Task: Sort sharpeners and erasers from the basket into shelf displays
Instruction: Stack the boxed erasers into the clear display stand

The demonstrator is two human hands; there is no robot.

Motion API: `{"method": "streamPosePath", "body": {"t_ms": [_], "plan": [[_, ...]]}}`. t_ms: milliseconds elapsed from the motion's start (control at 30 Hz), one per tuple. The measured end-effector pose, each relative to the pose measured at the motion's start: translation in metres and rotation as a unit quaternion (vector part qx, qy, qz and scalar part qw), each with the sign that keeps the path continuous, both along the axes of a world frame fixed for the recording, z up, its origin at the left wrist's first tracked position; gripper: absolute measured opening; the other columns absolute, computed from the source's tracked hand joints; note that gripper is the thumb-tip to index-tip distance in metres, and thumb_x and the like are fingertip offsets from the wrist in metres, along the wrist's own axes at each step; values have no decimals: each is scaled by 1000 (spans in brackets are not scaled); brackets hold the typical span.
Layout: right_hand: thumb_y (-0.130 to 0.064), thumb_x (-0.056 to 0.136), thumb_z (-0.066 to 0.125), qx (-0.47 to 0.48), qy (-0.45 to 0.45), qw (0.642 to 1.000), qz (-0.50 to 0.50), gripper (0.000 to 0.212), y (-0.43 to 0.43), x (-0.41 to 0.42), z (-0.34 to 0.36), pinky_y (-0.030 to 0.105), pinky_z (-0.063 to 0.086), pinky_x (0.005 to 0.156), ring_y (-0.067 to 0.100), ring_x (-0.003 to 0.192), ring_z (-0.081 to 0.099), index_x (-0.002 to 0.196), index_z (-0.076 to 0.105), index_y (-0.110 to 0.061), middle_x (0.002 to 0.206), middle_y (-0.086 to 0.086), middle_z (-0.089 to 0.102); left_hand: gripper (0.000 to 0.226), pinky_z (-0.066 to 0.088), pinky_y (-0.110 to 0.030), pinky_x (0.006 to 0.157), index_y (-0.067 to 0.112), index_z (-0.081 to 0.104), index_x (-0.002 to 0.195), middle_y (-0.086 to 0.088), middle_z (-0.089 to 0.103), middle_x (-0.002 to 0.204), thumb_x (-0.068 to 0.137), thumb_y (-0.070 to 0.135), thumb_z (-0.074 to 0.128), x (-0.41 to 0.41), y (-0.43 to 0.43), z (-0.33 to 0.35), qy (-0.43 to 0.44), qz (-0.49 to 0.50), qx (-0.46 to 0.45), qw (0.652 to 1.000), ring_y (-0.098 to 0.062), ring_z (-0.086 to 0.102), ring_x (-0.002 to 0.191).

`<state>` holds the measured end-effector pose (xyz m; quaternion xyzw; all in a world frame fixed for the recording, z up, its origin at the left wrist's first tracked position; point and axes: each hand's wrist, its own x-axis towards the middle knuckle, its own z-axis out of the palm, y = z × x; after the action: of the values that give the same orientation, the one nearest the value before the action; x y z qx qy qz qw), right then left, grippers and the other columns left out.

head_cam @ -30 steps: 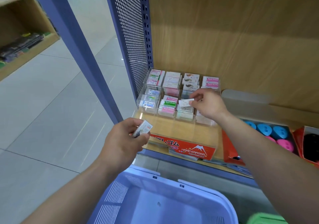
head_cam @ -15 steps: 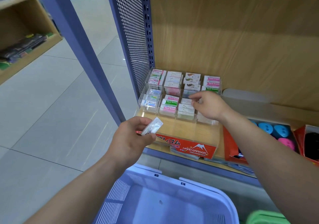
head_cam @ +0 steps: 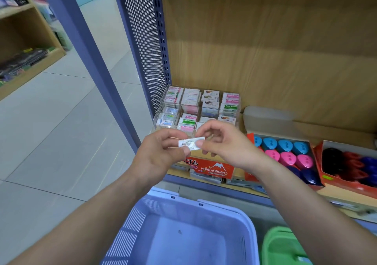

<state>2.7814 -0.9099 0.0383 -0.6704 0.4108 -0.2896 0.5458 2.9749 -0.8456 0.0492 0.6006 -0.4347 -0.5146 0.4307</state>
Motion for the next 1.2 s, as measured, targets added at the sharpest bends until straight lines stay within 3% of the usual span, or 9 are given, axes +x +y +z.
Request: {"method": "streamPosePath", "body": {"t_ms": [67, 167, 300, 400, 567, 733, 933, 1200], "plan": [[-9, 88, 75, 9, 14, 1000, 1, 12, 3, -7, -5, 30, 54, 68, 20, 69, 66, 98, 68, -12, 86, 3, 67, 25, 61, -32, 78, 17, 72, 103, -12, 73, 101, 85, -1, 75, -6, 0, 1, -33, -13, -8, 999, -24, 74, 82], [-12, 88, 76, 4, 70, 997, -35, 12, -4, -27, -20, 32, 54, 66, 14, 68, 64, 96, 72, -20, 86, -5, 70, 26, 59, -30, 81, 27, 69, 108, 4, 72, 104, 91, 8, 71, -12, -4, -4, -192, -55, -29, 979, -16, 71, 90], [-19, 90, 74, -111, 196, 961, -160, 12, -43, -58, -45, 25, 53, 75, 3, 86, 64, 95, 71, -29, 93, -13, 70, 42, 52, -34, 96, 33, 60, 130, 17, 65, 116, 89, 36, 72, -14, -11, -7, -344, -106, -12, 933, -7, 61, 107], [-21, 93, 69, -165, 249, 934, -199, 14, -79, -65, -55, 23, 45, 70, 8, 89, 62, 107, 71, -23, 94, -10, 67, 51, 48, -37, 103, 35, 56, 136, 16, 60, 130, 88, 47, 69, -17, -18, -8, -412, -134, -12, 901, -9, 56, 119], [-27, 97, 61, -167, 356, 907, -153, 17, -126, -57, -79, 37, 56, 81, 20, 94, 65, 114, 66, -26, 104, -3, 70, 47, 45, -29, 101, 35, 57, 133, 14, 54, 137, 89, 48, 68, -27, -27, -13, -437, -165, -2, 884, -8, 51, 124], [-26, 97, 59, -205, 387, 892, -111, 20, -131, -62, -90, 33, 52, 78, 22, 93, 64, 108, 75, -19, 111, 5, 67, 43, 45, -34, 103, 36, 59, 129, 14, 55, 133, 89, 48, 68, -27, -31, -21, -434, -182, 15, 882, -8, 51, 122], [-35, 97, 59, -195, 407, 888, -88, 36, -107, -65, -68, 39, 53, 91, 25, 115, 60, 132, 64, -25, 134, 5, 59, 41, 46, -34, 103, 34, 59, 129, 12, 55, 133, 91, 46, 67, -30, -24, -19, -440, -194, 12, 877, -11, 53, 119], [-35, 87, 74, -177, 365, 898, -170, 25, 41, -147, -27, 39, 51, 89, 22, 102, 62, 110, 74, -25, 102, -2, 63, 38, 39, -23, 88, 26, 59, 129, 6, 57, 125, 93, 39, 64, -96, 40, -24, -467, -308, -18, 829, -15, 55, 116]]}}
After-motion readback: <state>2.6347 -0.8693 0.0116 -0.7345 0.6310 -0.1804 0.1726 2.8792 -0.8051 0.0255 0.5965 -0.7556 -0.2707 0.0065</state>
